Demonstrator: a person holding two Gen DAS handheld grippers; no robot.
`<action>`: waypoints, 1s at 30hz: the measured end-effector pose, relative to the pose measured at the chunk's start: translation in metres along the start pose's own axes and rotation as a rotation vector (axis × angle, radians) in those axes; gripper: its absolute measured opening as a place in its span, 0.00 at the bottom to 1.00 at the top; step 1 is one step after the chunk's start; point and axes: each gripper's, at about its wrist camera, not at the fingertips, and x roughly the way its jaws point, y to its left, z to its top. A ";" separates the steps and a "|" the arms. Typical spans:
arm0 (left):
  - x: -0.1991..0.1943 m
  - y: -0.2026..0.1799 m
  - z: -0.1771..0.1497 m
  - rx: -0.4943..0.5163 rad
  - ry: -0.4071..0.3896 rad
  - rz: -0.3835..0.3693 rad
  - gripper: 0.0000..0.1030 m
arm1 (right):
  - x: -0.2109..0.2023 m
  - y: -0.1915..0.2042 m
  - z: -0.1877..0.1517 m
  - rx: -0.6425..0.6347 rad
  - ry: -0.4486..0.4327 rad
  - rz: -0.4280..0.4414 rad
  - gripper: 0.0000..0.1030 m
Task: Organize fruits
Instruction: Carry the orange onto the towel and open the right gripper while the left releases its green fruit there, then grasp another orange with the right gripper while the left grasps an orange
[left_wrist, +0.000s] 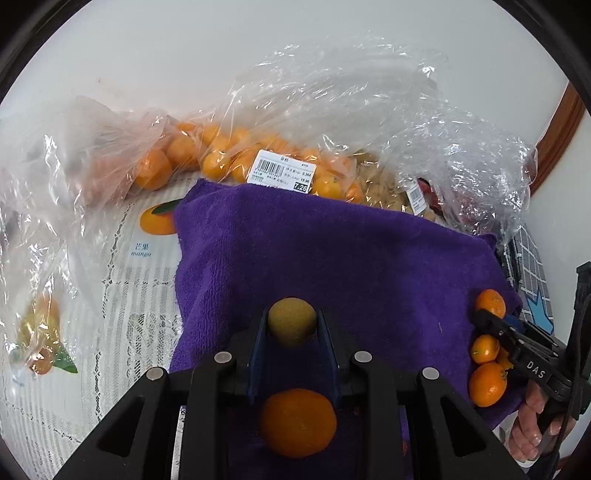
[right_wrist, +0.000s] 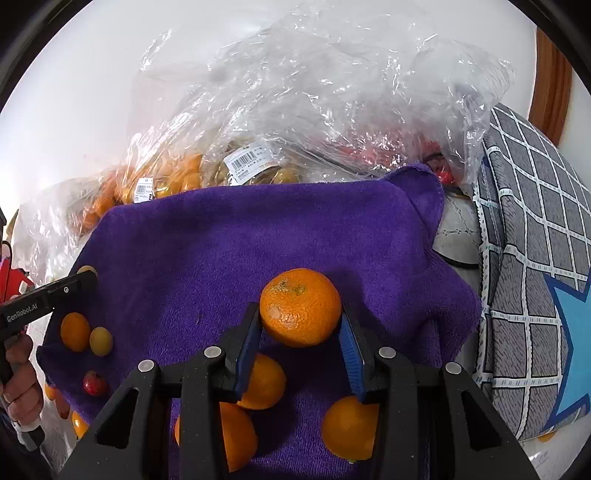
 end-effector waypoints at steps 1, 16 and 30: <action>0.001 0.000 -0.001 0.001 0.003 0.005 0.26 | 0.000 0.000 0.000 0.002 0.001 0.001 0.41; 0.005 -0.006 -0.005 0.029 0.026 0.035 0.26 | -0.020 -0.002 -0.003 0.009 -0.040 -0.011 0.51; -0.076 0.020 -0.028 -0.014 -0.086 -0.025 0.42 | -0.105 0.058 -0.046 -0.058 -0.141 0.012 0.39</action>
